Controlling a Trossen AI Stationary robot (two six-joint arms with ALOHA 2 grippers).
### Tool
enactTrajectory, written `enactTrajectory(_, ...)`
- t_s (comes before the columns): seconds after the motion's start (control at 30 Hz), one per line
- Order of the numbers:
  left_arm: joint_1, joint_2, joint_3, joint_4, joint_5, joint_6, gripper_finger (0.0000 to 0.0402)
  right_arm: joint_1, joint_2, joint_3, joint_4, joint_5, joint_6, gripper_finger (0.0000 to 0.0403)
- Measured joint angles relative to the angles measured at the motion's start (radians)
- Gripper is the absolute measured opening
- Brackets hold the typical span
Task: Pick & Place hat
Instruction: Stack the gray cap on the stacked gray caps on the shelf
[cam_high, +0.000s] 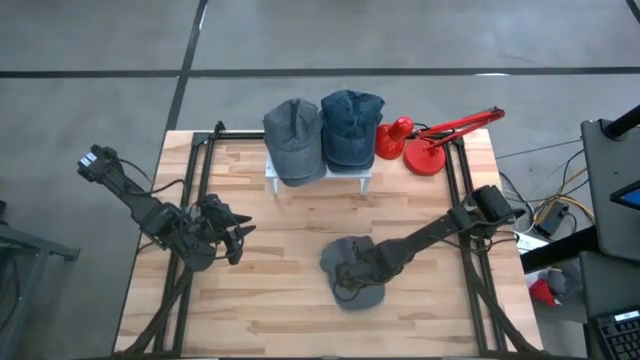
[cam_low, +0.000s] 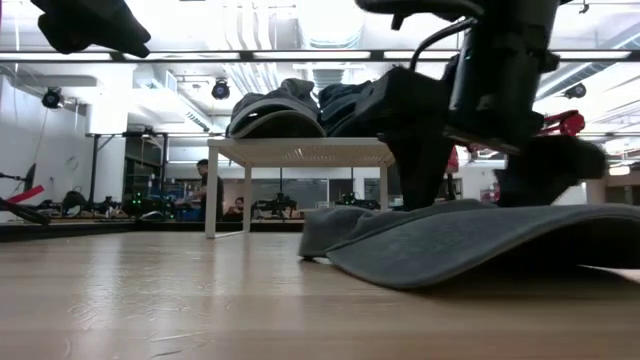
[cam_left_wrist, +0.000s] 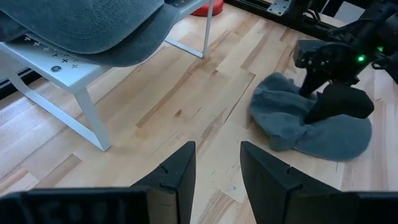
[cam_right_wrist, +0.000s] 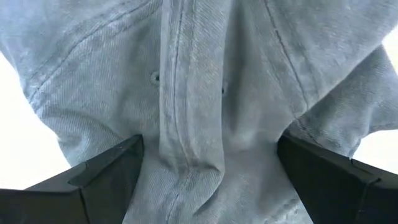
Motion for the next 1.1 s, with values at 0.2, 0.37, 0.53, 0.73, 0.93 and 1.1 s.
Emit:
enactTrajectory(0.2,0.0,0.0,0.0,0.0,0.0,0.0,0.0126,-0.003,0.008,0.027,-0.003,0.073,-0.118,0.0374)
enactTrajectory(0.37,0.0,0.0,0.0,0.0,0.0,0.0,0.0126,-0.005,0.008,0.03,-0.001,0.078,-0.117,0.0374)
enactTrajectory(0.53,0.0,0.0,0.0,0.0,0.0,0.0,0.0126,-0.005,0.005,0.016,0.003,0.066,-0.079,0.0374)
enactTrajectory(0.73,0.0,0.0,0.0,0.0,0.0,0.0,0.0126,-0.01,0.002,0.01,-0.004,0.023,-0.025,0.0322)
enactTrajectory(0.93,0.0,0.0,0.0,0.0,0.0,0.0,0.0126,-0.009,0.002,0.008,-0.006,0.015,-0.023,0.0197)
enactTrajectory(1.1,0.0,0.0,0.0,0.0,0.0,0.0,0.0126,-0.009,-0.001,0.025,-0.005,0.008,-0.063,0.0092)
